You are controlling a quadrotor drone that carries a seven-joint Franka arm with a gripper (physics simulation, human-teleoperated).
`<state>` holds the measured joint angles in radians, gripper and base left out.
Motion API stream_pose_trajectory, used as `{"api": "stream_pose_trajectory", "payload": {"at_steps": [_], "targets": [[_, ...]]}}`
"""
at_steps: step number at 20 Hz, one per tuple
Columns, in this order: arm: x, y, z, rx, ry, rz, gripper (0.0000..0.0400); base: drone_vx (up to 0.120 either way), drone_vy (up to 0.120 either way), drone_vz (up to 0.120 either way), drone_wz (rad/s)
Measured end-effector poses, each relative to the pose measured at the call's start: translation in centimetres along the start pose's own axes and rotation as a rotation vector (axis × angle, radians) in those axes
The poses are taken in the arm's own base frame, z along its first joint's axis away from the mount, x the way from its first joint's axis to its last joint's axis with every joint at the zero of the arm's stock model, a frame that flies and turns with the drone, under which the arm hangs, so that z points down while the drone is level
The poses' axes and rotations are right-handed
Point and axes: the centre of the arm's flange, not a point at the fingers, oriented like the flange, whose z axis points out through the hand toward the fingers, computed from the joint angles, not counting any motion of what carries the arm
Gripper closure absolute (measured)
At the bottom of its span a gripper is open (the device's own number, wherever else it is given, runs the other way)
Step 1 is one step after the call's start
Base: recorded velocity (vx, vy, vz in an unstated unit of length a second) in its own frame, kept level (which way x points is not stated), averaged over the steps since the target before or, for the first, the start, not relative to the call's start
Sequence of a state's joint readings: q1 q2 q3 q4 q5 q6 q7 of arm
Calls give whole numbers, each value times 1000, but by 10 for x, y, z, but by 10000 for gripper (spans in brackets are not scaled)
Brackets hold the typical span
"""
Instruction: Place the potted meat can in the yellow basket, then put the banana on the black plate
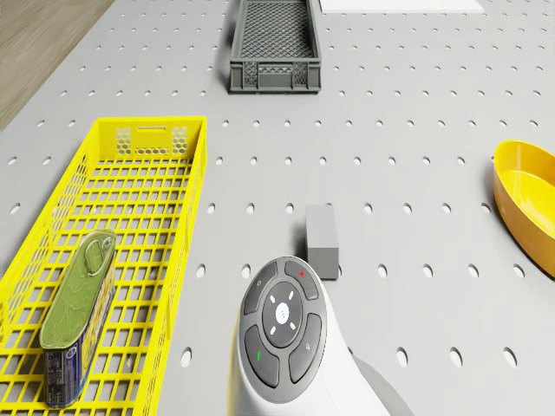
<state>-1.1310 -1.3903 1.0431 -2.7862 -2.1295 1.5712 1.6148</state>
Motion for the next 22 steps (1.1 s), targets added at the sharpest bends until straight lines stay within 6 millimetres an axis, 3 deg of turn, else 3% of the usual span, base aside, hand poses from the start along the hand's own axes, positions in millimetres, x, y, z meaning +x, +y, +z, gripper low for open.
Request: {"api": "stream_pose_trajectory", "payload": {"at_steps": [15,22], "targets": [[0,0,0,0,0,0,211,-120,0,0,0],[0,0,5,0,0,8,211,-40,0,0,0]]}}
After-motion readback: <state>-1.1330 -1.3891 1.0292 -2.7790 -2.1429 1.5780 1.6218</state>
